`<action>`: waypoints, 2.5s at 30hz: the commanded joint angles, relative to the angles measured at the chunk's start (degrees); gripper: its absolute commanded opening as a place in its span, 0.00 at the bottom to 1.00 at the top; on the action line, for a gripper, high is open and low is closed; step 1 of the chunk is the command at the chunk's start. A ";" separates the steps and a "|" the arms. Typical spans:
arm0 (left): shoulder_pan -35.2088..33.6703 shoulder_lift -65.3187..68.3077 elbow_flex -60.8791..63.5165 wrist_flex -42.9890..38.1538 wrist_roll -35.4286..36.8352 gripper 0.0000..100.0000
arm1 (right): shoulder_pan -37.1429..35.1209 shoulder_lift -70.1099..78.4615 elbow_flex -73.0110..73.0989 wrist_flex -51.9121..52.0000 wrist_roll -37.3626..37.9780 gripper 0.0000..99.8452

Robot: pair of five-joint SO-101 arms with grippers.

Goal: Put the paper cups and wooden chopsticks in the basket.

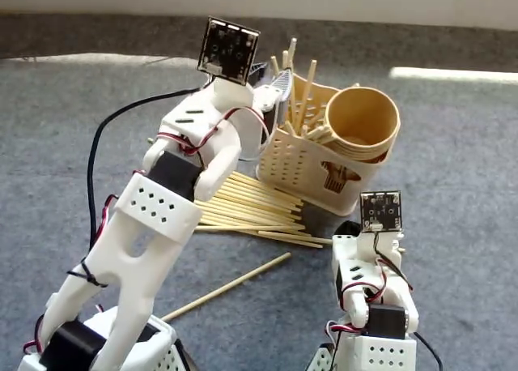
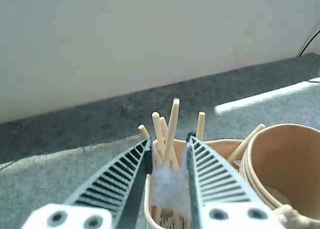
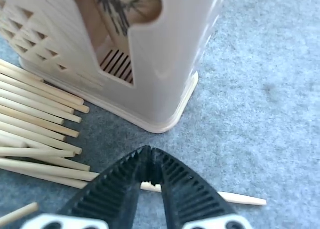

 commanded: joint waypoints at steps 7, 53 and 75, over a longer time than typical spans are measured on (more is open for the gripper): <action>3.74 -0.84 -11.12 18.20 -6.07 0.12 | 0.57 -0.57 7.69 -0.04 0.53 0.01; 19.82 -14.29 26.33 44.66 -25.32 0.13 | 0.57 -0.57 7.69 0.04 0.53 0.01; 17.27 -13.93 49.19 21.89 -25.23 0.12 | 0.57 -0.57 7.69 0.22 0.53 0.01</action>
